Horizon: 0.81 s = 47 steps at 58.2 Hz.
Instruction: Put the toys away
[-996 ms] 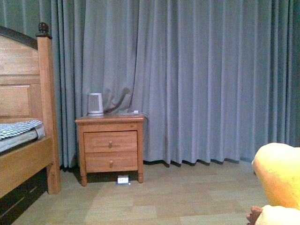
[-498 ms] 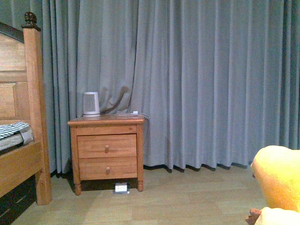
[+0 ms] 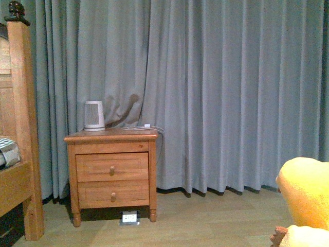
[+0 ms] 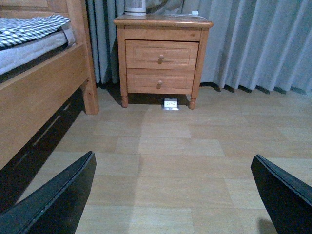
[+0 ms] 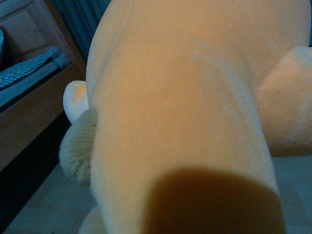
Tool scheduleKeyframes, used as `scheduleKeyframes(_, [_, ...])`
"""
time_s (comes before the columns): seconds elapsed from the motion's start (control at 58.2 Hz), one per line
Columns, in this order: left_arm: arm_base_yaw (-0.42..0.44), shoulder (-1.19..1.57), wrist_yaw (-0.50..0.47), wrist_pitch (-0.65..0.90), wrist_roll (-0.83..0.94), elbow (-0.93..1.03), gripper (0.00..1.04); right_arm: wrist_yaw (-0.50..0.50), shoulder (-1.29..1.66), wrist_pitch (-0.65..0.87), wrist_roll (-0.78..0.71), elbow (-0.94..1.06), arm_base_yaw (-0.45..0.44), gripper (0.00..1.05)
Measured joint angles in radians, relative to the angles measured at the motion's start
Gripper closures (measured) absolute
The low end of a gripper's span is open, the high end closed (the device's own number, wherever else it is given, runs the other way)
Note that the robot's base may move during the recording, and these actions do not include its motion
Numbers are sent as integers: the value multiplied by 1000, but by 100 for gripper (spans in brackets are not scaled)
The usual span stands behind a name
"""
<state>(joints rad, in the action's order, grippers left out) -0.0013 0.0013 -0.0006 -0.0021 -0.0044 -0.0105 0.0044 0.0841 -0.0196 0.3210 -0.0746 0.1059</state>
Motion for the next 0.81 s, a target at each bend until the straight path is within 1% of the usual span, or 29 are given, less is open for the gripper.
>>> scheduleKeyframes(0.807, [0,0,0,0,0,0,6,0,0,0,0,0,0,86])
